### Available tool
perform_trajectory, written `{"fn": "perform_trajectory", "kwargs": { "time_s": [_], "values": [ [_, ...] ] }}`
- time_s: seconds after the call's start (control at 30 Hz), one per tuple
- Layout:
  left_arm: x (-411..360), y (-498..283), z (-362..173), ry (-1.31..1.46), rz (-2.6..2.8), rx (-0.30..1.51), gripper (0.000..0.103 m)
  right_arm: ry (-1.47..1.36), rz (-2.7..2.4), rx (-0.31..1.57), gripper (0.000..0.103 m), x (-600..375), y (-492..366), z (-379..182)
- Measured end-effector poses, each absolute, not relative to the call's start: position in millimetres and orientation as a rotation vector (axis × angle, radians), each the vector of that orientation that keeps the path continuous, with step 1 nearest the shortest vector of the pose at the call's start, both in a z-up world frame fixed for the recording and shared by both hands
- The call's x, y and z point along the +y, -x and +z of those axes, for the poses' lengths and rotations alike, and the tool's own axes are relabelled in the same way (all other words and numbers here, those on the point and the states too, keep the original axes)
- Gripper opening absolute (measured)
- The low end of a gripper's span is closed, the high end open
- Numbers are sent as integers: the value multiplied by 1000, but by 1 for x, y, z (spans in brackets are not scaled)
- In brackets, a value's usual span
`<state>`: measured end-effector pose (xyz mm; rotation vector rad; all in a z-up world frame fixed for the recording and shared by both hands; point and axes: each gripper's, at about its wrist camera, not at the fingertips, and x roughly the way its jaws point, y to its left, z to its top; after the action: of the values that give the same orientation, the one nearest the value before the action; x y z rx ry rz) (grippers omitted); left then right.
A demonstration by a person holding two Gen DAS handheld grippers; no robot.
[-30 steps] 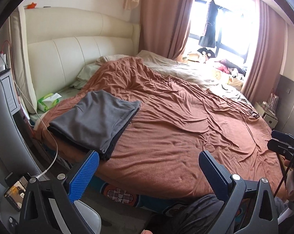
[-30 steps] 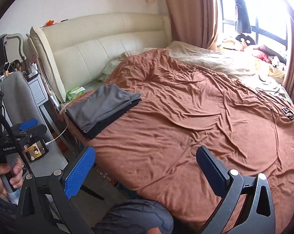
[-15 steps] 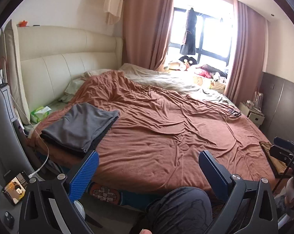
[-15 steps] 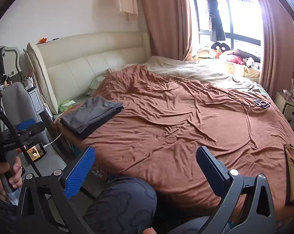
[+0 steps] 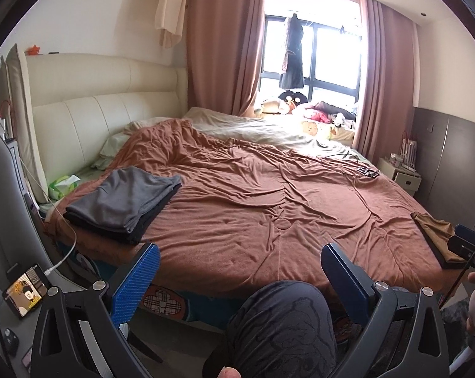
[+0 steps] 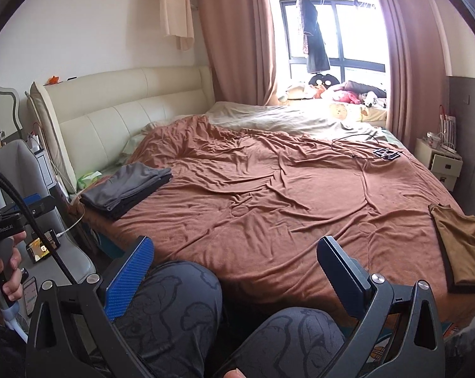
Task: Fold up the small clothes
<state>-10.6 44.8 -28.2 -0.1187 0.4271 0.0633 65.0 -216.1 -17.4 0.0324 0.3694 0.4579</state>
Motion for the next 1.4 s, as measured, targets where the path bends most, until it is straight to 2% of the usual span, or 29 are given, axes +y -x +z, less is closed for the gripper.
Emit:
{"fn": "perform_trajectory", "kwargs": {
  "time_s": [0.47, 1.4],
  "values": [
    [32, 26, -56, 106, 48, 419, 103, -57, 441, 386, 103, -238, -38, -48],
    [34, 29, -64, 97, 69, 418, 103, -71, 442, 394, 103, -239, -36, -55]
  ]
}}
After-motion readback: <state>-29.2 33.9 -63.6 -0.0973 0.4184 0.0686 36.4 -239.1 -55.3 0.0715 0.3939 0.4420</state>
